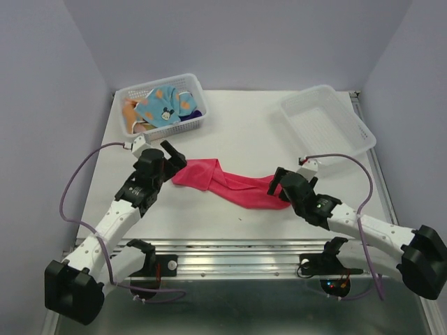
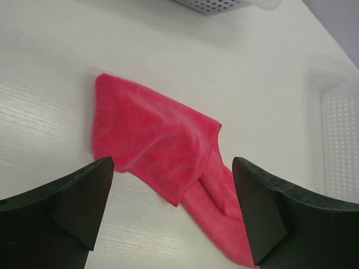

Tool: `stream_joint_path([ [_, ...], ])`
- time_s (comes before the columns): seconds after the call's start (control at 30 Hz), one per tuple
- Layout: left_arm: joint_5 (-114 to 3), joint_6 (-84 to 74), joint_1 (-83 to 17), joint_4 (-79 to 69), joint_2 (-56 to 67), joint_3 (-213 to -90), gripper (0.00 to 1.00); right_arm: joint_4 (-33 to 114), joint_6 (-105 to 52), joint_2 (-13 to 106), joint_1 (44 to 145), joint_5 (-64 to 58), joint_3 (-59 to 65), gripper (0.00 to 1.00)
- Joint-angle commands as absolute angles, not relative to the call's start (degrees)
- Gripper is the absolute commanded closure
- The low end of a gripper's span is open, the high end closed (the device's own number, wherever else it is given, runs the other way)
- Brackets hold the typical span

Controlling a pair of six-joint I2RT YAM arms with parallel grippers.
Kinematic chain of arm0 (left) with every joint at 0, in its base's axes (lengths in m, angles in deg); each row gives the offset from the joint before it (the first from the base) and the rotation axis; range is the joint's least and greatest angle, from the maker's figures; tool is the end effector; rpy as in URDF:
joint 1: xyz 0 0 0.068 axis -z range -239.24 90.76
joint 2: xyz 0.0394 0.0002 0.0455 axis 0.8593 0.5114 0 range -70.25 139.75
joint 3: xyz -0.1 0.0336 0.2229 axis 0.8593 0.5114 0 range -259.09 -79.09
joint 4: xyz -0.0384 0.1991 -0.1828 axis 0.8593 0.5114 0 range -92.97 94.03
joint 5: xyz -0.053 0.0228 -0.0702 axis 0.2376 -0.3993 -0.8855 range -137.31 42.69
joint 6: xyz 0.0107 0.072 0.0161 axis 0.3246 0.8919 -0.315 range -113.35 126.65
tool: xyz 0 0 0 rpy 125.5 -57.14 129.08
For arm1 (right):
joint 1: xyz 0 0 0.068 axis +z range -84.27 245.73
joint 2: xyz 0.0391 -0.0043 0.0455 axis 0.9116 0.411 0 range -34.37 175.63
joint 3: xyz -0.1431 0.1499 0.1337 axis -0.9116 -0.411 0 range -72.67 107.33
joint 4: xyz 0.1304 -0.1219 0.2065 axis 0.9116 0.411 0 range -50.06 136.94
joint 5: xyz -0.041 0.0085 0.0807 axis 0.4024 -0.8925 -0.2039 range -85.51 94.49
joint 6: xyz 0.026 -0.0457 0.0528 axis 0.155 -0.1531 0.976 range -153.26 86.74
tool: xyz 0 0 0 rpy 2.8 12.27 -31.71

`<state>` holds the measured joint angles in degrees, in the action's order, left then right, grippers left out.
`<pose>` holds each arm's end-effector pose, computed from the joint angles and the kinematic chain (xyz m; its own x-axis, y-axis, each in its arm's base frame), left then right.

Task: Fold and stack the towels
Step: Flatten out the crumpled towel

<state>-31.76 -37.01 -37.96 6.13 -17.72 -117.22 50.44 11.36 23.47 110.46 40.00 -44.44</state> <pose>0.2514 -0.0798 0.2420 -0.3521 -0.5766 -0.7372 -0.1692 0.8139 -0.5558 0.1981 0.1450 0.1586 -0.5065 0.3030 -0.8072 0.1384 0.9527 0.2707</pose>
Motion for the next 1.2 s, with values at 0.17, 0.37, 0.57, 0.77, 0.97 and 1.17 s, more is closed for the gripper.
stream_joint_path([
  [0.17, -46.25, -37.38, -36.83, -8.85, -14.01, -106.26, 0.01, 42.76, 8.84, 30.39, 110.91, 36.93, -39.62, 0.00],
  [0.37, -47.05, -37.74, -36.30, -17.82, -5.23, -105.01, 0.01, 38.99, 9.72, 38.13, 110.91, 32.45, -39.54, 0.00],
  [0.57, -48.01, -35.72, -35.42, -23.54, 8.65, -110.45, 0.01, 34.68, 9.89, 43.93, 111.17, 19.48, -40.32, 0.00],
  [0.77, -47.84, -33.69, -33.58, -26.17, 19.38, -117.39, 0.01, 30.54, 10.42, 46.92, 120.30, 13.46, -39.37, 0.00],
  [0.97, -49.15, -31.59, -33.49, -27.14, 26.60, -122.41, 0.01, 28.69, 7.79, 53.07, 134.98, 12.58, -34.00, 0.00],
  [1.17, -47.93, -29.22, -33.49, -27.23, 21.08, -121.46, 0.01, 32.64, 7.08, 49.14, 136.84, 17.75, -31.88, 0.00],
])
